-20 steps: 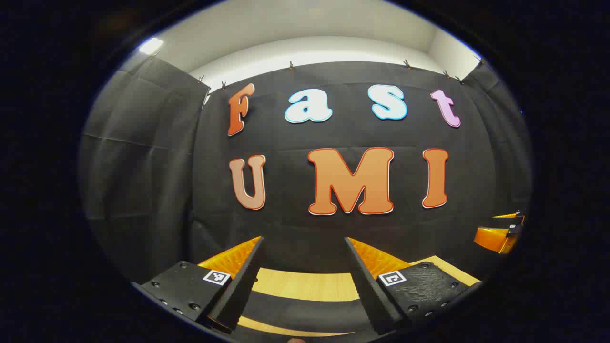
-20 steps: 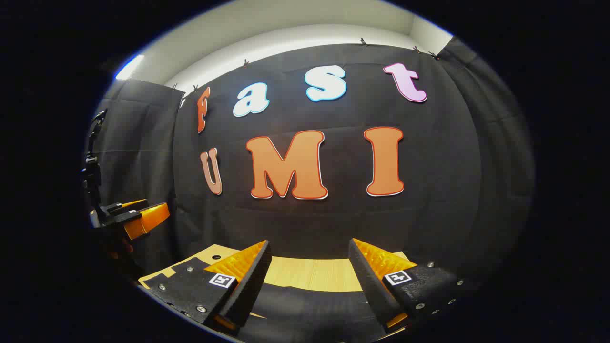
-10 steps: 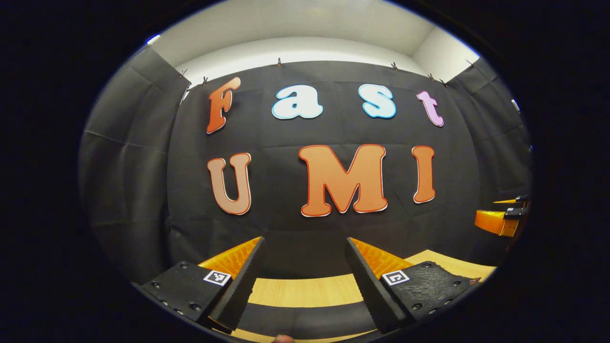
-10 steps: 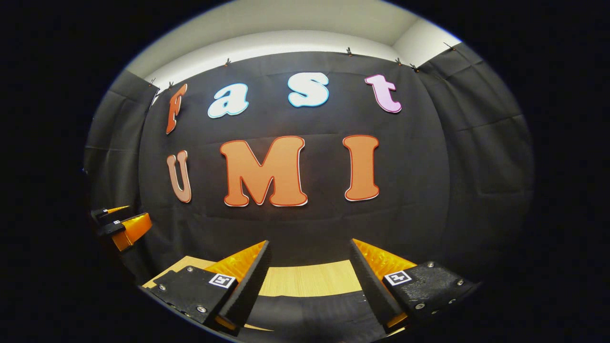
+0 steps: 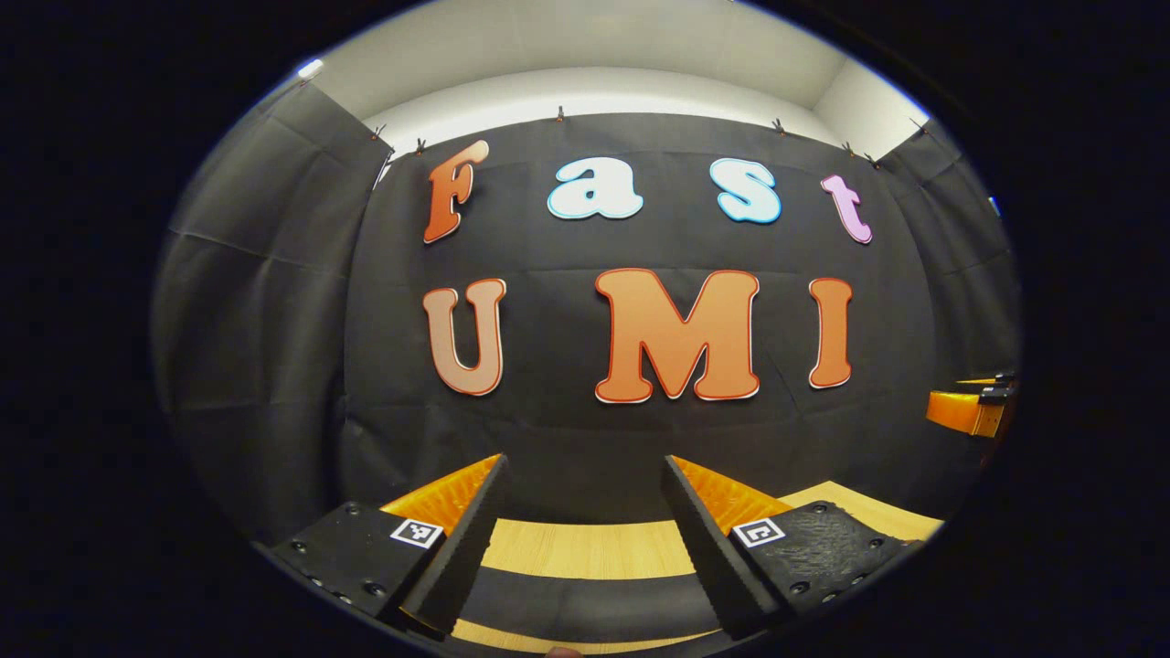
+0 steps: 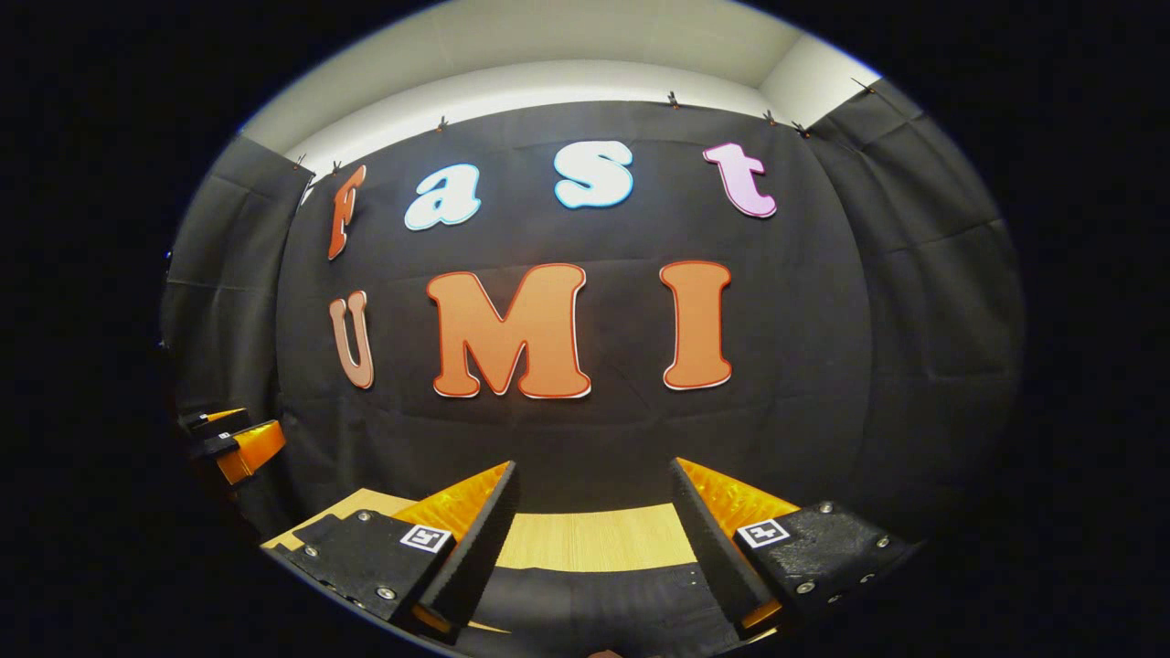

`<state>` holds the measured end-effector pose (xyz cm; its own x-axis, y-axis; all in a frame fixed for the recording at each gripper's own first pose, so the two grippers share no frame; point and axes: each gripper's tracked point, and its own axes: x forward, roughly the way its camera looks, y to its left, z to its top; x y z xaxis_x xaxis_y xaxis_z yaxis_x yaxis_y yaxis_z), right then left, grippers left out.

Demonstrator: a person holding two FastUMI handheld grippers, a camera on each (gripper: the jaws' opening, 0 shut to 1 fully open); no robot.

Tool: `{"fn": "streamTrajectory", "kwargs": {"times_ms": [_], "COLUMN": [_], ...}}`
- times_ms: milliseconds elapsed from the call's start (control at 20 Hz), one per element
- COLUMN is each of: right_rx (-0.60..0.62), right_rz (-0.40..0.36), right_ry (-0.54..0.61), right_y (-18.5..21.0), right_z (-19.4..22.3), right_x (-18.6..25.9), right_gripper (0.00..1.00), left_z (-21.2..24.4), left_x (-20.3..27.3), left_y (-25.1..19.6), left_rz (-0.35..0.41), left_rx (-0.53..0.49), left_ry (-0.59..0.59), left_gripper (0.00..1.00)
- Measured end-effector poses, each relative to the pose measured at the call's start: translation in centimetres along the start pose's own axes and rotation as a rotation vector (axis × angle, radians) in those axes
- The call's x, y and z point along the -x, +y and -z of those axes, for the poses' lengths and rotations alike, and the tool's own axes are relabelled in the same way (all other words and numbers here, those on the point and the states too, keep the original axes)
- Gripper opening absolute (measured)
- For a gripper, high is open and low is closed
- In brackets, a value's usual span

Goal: Grasp the waist and the cuffs of the jeans and fold them to make the two legs overlap; first hold the waist and fold one-third of the jeans toward the cuffs, then hold the cuffs and fold the remaining one-third in the same direction to finish folding.

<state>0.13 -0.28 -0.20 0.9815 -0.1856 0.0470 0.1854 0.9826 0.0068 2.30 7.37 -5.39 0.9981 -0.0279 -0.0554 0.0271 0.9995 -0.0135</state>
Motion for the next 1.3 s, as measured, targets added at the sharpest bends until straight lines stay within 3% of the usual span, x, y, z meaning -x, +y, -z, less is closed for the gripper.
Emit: {"fn": "streamTrajectory", "kwargs": {"times_ms": [550, 950, 1300], "right_rx": [-0.026, -0.219, -0.38], "right_rz": [0.087, 0.159, 0.361], "right_ry": [0.156, 0.403, 0.558], "right_y": [-3.2, -4.9, -8.5], "right_z": [4.5, 11.3, 17.5], "right_x": [1.8, 3.9, 6.7], "right_gripper": [1.0, 0.98, 0.96], "left_z": [6.5, 14.3, 22.7], "left_x": [2.6, 4.2, 6.7], "left_y": [10.1, 15.1, 20.2], "left_rz": [-0.211, -0.228, -0.24], "left_rx": [-0.044, 0.033, 0.176], "left_ry": [0.196, 0.466, 0.731], "left_gripper": [0.99, 0.99, 1.0]}}
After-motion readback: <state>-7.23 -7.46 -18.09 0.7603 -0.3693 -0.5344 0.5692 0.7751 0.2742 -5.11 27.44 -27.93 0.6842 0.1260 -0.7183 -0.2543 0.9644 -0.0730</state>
